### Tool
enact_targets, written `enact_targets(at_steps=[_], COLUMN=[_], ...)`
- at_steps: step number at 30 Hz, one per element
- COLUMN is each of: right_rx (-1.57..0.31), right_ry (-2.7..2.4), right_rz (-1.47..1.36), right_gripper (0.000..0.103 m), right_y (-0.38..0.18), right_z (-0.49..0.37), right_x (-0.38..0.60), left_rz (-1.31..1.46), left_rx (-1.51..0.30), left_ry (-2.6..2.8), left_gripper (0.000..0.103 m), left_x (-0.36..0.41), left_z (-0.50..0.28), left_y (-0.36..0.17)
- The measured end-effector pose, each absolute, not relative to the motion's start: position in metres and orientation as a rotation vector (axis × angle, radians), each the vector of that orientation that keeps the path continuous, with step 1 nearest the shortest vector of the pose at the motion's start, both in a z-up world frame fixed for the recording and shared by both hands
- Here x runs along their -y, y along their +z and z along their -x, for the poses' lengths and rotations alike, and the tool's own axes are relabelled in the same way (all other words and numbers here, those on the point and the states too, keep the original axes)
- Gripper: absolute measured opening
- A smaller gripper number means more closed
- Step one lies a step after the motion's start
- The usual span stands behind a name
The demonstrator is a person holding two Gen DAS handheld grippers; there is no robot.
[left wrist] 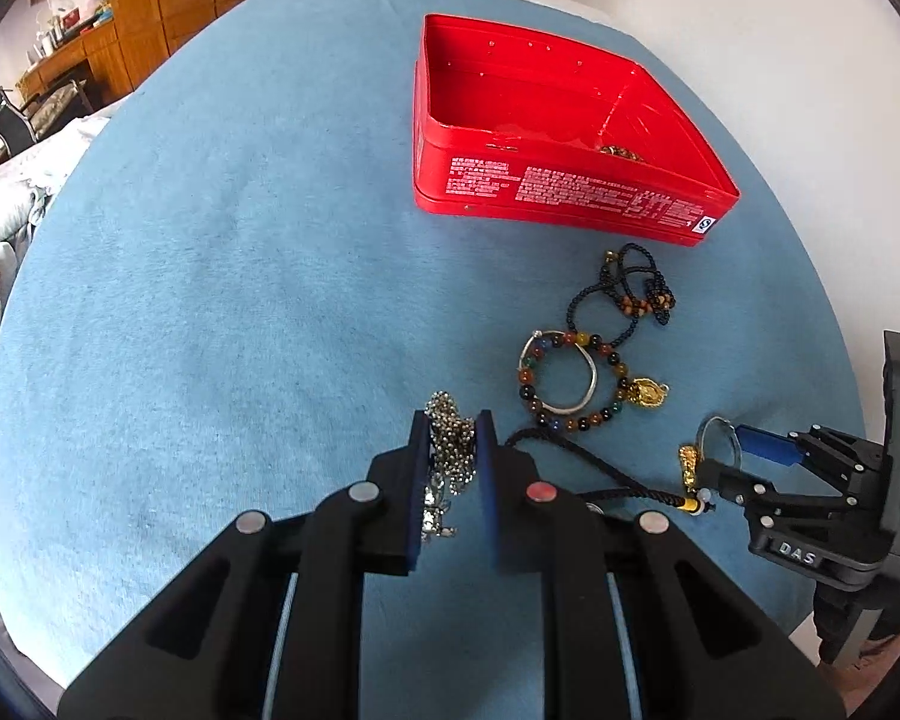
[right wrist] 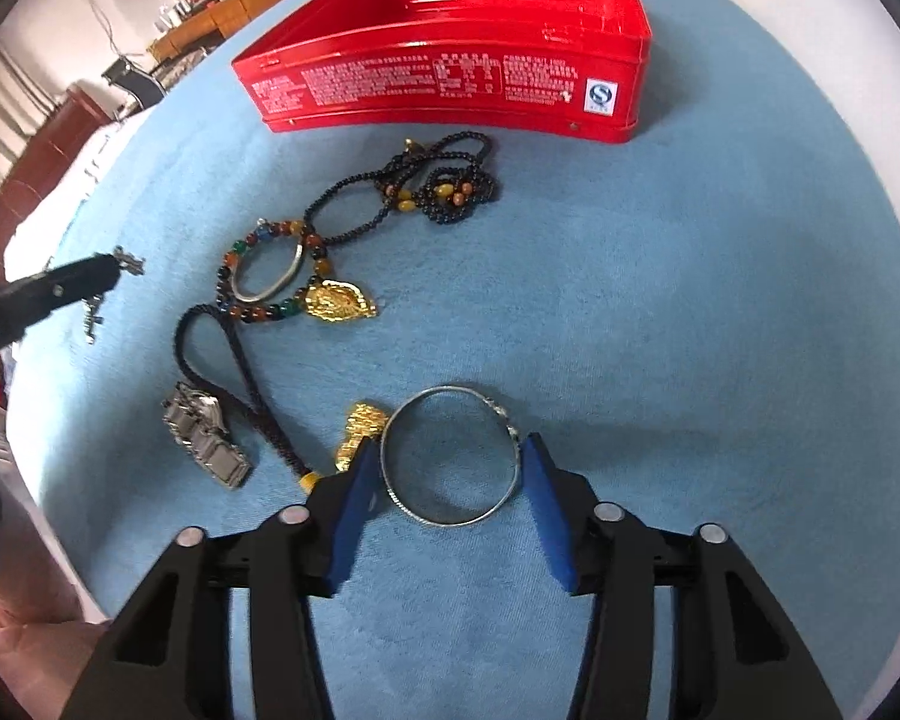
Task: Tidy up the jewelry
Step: 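Grasp the silver chain with the left tool while the right tool approaches the silver bangle, then close the right tool on the silver bangle and lift it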
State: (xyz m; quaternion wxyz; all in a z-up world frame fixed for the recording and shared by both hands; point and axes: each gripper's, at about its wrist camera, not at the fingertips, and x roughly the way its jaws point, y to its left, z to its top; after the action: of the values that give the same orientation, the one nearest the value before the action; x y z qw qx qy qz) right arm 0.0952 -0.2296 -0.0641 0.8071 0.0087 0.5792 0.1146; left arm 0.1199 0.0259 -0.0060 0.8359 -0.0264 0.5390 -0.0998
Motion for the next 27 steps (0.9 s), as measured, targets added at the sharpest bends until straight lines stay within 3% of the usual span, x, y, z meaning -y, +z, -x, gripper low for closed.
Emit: enact_targets(at_steps=[10,27], right_rx=[-1.205,-1.039], right_ry=[0.256,0.284], right_rz=[-0.101,-0.170], right_gripper=[0.048,0.049], right_y=[-0.052,0.016], right_z=[-0.087,-0.107], right_x=[0.246,0.255], left_rz=[0.063,0.079], left_rx=[-1.148,-1.067], left_ry=[-0.212,-0.207], left_gripper=[0.014,0.014], left_x=[-0.026,-0.027], left_z=[-0.119,-0.129], left_y=[-0.007,0.029])
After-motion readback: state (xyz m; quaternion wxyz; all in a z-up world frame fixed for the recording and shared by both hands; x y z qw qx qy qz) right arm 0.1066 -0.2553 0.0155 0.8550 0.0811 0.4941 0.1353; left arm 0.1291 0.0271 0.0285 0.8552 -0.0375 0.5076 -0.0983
